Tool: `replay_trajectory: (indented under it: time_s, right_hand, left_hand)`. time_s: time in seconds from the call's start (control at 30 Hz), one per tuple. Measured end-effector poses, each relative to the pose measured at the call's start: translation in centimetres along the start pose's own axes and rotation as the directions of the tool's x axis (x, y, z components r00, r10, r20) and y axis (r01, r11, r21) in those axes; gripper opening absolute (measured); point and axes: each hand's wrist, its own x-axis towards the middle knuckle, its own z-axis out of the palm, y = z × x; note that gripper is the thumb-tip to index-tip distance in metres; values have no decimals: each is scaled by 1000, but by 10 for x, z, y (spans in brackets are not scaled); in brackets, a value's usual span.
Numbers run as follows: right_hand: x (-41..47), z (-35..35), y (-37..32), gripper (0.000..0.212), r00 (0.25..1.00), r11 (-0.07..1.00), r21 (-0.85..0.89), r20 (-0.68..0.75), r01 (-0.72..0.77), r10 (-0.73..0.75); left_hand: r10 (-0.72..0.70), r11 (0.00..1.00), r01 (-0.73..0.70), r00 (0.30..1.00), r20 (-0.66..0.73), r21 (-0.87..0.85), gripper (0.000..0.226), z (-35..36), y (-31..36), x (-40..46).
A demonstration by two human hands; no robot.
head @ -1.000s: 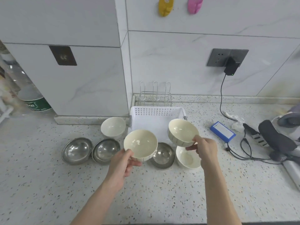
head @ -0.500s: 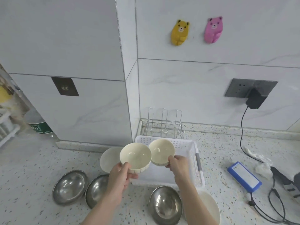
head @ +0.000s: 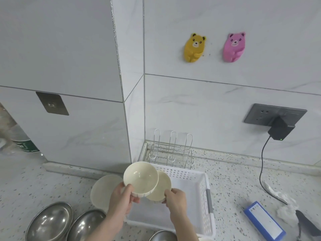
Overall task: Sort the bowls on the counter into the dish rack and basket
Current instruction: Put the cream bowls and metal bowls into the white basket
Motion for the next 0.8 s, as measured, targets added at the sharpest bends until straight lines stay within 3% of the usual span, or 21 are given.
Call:
replay_trajectory:
  time_s: [0.33,0.53,0.8]
  right_hand:
    - [1,1,9,13,996,997,71,73,42,-47]
    - [3,-2,17,15,995,991,90,-39,97,-94]
    - [5,1,20,29,975,975,17,-7,221,-221]
  left_hand:
    - [7,999,-11,996,88,45,13,7,0,18]
    - [10,996,-22,990,139,87,18,4,-4,20]
    - [13,987,-46,978,208,154,20,3,-9,23]
